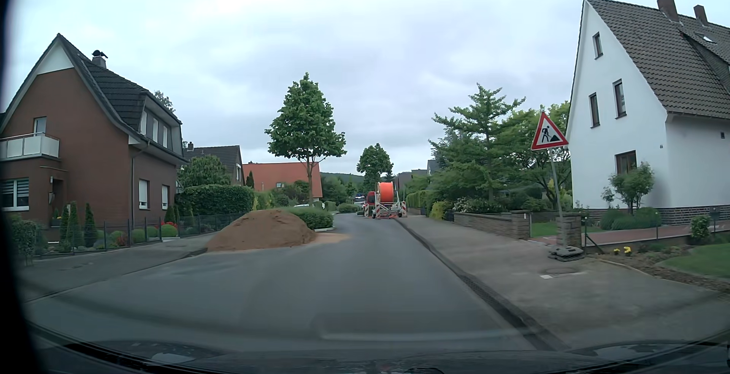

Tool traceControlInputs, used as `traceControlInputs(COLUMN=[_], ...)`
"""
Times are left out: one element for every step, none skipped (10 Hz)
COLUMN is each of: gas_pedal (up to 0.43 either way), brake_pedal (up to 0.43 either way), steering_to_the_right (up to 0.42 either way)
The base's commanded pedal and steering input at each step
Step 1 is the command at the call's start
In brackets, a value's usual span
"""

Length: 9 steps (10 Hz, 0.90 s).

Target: Follow the waypoints while adhering to traffic rules and regulations

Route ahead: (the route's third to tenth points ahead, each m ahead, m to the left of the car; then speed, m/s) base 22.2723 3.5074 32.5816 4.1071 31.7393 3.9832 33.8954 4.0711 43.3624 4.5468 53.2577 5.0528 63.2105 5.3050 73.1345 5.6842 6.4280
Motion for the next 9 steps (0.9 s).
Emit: traceControlInputs(gas_pedal=[0.130, 0.130, 0.130, 0.118, 0.118, 0.110, 0.110, 0.110, 0.110], brake_pedal=[0.000, 0.000, 0.000, 0.000, 0.000, 0.000, 0.000, 0.000, 0.000], steering_to_the_right=[-0.014, -0.012, -0.012, -0.011, -0.011, -0.011, -0.009, -0.008, -0.007])
